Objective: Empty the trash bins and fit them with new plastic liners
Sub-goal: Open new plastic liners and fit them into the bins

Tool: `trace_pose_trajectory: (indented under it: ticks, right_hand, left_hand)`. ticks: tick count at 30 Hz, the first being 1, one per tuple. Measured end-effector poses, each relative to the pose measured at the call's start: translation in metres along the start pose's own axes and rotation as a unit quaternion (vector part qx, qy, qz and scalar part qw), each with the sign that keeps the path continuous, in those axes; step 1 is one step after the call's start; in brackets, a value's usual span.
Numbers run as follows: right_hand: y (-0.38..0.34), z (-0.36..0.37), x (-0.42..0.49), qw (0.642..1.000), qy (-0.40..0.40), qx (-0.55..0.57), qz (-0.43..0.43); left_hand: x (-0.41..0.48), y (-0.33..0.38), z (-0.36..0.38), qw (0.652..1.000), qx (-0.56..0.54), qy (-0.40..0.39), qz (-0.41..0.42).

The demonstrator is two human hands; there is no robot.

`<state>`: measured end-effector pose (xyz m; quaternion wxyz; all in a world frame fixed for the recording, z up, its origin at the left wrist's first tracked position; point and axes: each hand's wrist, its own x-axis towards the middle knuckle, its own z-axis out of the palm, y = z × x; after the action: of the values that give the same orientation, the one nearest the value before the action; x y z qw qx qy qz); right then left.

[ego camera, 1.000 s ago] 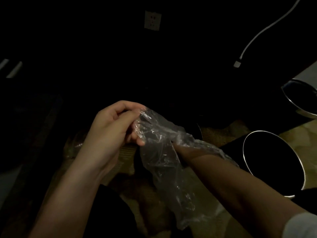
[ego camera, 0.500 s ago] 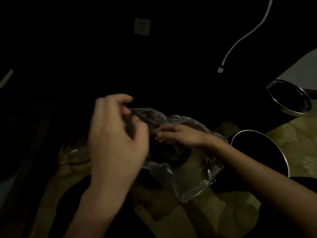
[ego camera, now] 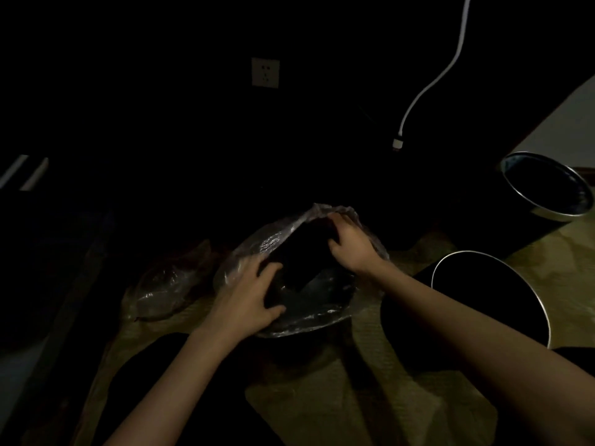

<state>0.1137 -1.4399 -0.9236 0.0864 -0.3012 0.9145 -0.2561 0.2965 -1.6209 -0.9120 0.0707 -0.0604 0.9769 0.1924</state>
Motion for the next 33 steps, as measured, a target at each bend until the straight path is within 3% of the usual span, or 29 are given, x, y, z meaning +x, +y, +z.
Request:
trace_pose_trajectory:
  ticks: [4, 6, 9, 16, 19, 26, 30, 33]
  right_hand:
    - [0.012, 0.007, 0.014, 0.999, 0.031, -0.028, 0.007]
    - [0.018, 0.009, 0.022, 0.995, 0.043, 0.073, 0.052]
    - [0.032, 0.013, 0.024, 0.962, 0.058, 0.215, 0.159]
    - [0.059, 0.024, -0.011, 0.932, -0.046, 0.274, 0.233]
    - [0.052, 0.014, -0.038, 0.923, -0.061, 0.314, 0.216]
    - [0.058, -0.017, -0.075, 0.880, -0.207, 0.347, 0.248]
    - [0.064, -0.024, -0.082, 0.858, -0.252, 0.366, 0.258]
    - [0.069, -0.013, -0.084, 0.884, -0.264, 0.273, 0.272]
  left_hand:
    - [0.022, -0.021, 0.006, 0.994, -0.078, 0.027, -0.071]
    - [0.030, -0.029, 0.007, 0.982, -0.156, 0.033, -0.099]
    - [0.036, -0.040, 0.013, 0.962, -0.236, 0.027, -0.134]
    - [0.023, -0.044, 0.026, 0.894, -0.407, -0.025, -0.186]
    - [0.010, -0.039, 0.029, 0.891, -0.415, -0.069, -0.170]
    - [-0.018, -0.025, 0.034, 0.880, -0.404, -0.166, -0.188]
    - [-0.020, -0.019, 0.038, 0.884, -0.396, -0.169, -0.184]
    - [-0.020, -0.020, 0.040, 0.890, -0.379, -0.179, -0.180]
